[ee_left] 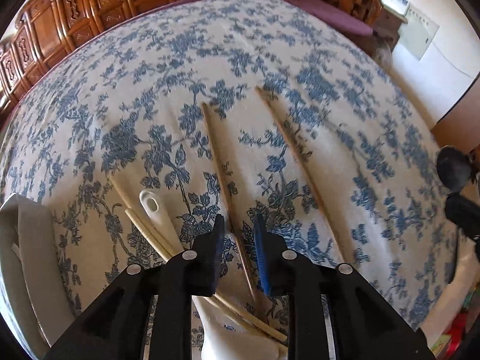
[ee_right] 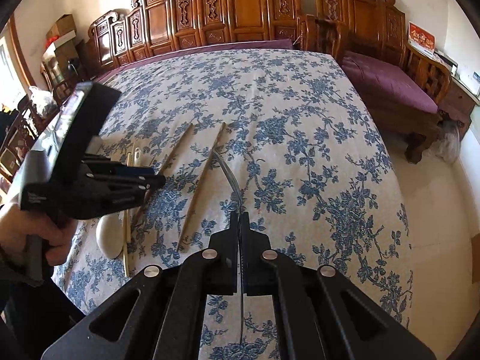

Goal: Organize utensils
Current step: 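Carry the chopstick with the left tool to the grey tray while the right tool holds the utensil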

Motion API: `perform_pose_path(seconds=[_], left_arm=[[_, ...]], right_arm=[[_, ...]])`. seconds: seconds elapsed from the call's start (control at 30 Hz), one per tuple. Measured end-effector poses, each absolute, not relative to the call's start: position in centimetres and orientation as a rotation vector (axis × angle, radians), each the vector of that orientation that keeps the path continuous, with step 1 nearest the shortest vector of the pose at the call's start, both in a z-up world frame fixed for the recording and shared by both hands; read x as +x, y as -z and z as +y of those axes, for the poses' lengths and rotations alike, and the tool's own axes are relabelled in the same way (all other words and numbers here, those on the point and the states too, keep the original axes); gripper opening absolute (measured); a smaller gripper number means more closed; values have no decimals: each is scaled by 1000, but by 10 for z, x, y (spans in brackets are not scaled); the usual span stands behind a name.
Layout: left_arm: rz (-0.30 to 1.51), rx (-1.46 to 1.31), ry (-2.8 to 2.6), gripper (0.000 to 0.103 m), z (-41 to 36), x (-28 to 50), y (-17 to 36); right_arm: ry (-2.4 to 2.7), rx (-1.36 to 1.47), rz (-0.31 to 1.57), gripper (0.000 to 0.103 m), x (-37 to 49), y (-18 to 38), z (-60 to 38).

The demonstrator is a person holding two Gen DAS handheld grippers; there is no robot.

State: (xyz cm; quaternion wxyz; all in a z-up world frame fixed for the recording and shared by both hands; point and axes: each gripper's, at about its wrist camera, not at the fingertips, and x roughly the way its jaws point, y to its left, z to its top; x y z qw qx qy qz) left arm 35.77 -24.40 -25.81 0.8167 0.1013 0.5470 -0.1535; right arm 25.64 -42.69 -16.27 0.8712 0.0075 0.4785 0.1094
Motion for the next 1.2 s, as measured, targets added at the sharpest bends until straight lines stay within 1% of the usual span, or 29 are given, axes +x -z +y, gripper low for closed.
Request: perform_pose_path(seconds=[0.03,0.13,0.43,0.83,1.0,1.2], left_arm=[[1159,227,325,7,-245,359,259],[1156,229,334,4,-248,362,260],[1080,155,337,4,-245,366,232],[916,36,357,4,-211,356,156],[883,26,350,4,-189,347,138],[877,21,321,4,-137,327,130]], right_arm=[[-228,16,1002,3,257,163,-428],[-227,19,1005,3,257,165,-428],[-228,22,996,3,257,162,-427],[-243,-9,962,3,256,143,-401],[-267,-28,951,3,254,135,-379],[-318,-29,934,3,258,125,-336]])
